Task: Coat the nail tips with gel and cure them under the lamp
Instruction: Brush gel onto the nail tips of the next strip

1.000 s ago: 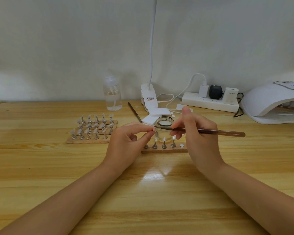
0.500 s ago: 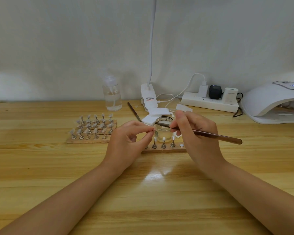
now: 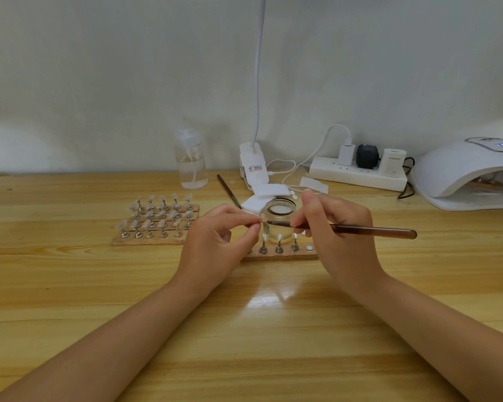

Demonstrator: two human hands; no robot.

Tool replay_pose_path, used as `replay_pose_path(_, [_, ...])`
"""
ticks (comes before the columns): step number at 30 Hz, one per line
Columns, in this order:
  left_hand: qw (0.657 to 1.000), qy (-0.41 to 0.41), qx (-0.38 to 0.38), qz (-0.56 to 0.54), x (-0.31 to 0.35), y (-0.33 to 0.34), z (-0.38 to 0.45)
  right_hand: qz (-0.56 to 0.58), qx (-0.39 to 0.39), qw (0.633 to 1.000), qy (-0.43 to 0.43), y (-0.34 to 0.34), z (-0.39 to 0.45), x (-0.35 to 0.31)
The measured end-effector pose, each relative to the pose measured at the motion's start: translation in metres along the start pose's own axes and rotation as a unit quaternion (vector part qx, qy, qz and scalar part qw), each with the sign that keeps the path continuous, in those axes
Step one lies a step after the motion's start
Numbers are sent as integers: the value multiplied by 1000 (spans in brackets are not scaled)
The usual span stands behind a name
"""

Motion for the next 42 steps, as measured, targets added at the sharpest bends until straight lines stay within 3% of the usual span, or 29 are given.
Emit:
replay_pose_path(13, [1000,-4,-5,-8,0,0,0,-38,-1,997,-60,3,1,0])
replay_pose_path(25, [1000,-19,6,0,2,0,0,42,1,999,7,0,0,0])
replay_pose_path(42, [1000,-13,0,-3,0,1,0,39,-9,999,7,3,1,-1])
Point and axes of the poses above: each hand's wrist, its own z-axis towards the middle knuckle, its own y-axis out of the palm, x = y × z, the point moved 1 cm from there along z, towards the middle knuckle, and after that the axes turned 1 degree about -z, right-handed, at the moved point
